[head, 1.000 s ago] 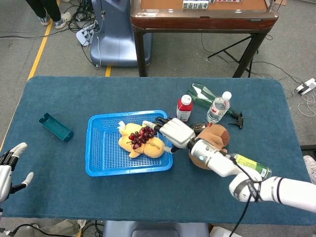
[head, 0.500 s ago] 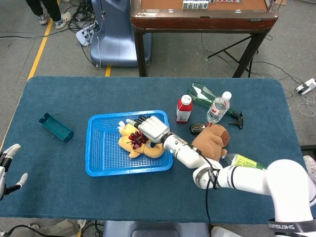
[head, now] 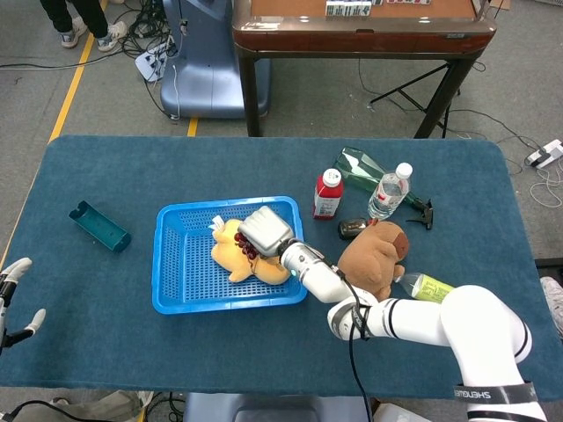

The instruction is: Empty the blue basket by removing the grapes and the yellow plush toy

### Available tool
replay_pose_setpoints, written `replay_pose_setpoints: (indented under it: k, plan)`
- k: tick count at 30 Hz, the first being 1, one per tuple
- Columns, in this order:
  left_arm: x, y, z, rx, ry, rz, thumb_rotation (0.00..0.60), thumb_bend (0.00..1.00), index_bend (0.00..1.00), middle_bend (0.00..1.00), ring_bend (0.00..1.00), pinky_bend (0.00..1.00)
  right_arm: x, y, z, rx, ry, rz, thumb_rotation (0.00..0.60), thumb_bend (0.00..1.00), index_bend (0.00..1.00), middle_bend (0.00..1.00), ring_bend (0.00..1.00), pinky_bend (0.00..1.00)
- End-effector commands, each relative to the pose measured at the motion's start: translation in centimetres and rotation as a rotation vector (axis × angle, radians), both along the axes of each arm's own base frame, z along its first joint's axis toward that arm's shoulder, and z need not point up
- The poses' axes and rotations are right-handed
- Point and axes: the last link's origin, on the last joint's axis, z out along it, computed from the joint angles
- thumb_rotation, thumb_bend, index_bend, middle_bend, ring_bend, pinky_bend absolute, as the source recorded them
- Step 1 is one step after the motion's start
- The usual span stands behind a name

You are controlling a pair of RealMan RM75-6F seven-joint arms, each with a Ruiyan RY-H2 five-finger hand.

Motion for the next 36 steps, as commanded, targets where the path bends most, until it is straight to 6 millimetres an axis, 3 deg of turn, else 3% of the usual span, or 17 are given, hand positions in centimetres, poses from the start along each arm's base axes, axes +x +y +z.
replay_pose_setpoints:
  k: [1,6,12,20,22,26,29,32,36]
  plan:
    - [0.1,0.0,0.0,0.002,-0.001,-0.003,0.600,0.33,0.14,0.15,0.16,0.21,-0.1,0.0,1.7,-0.024,-0.060,-0.001,0.600,0.45,0.64,0.59,0.55,0.71]
    - [0.2,0.2,-0.1,0.000,-0.002,-0.008,0.600,0.33,0.14,0.15,0.16,0.21,-0.8,-0.3,5.7,-0.074,-0.131,0.000,0.600,0.45,0.64,0.59,0.55,0.71]
    - [0.5,0.3,-0.3,-0.006,-0.004,-0.018,0.600,0.33,0.14,0.14,0.16,0.21,-4.3,-0.7,10.8,-0.165,-0.136,-0.032,0.600,0.45,0.64,0.59,0.55,0.71]
    - [0.8,0.4,-0.6,-0.013,-0.004,-0.025,0.600,0.33,0.14,0.14,0.16,0.21,-9.7,-0.9,13.7,-0.207,-0.075,-0.115,0.600,0.45,0.62,0.53,0.52,0.69]
    - [0.9,0.5,-0.7,-0.015,-0.003,-0.028,0.600,0.33,0.14,0.14,0.16,0.21,-10.8,-0.7,14.1,-0.202,-0.056,-0.133,0.600,0.45,0.56,0.47,0.46,0.64]
    - [1.3,0.6,-0.8,-0.018,0.003,-0.038,0.600,0.33,0.14,0.14,0.16,0.21,-11.9,-0.4,14.7,-0.180,-0.033,-0.161,0.600,0.45,0.24,0.27,0.25,0.42]
    - [1.5,0.8,-0.8,-0.021,0.008,-0.047,0.600,0.33,0.14,0.14,0.16,0.21,-12.2,-0.1,15.5,-0.178,-0.030,-0.159,0.600,0.46,0.07,0.13,0.13,0.28]
    - [1.7,1.0,-0.9,-0.027,0.011,-0.053,0.600,0.33,0.14,0.14,0.16,0.21,-12.6,0.3,16.3,-0.196,-0.012,-0.144,0.600,0.47,0.00,0.06,0.06,0.20]
    - [2.2,1.5,-1.0,-0.041,0.011,-0.071,0.600,0.33,0.14,0.14,0.16,0.21,-13.1,1.2,17.5,-0.226,0.011,-0.131,0.600,0.47,0.00,0.05,0.03,0.17]
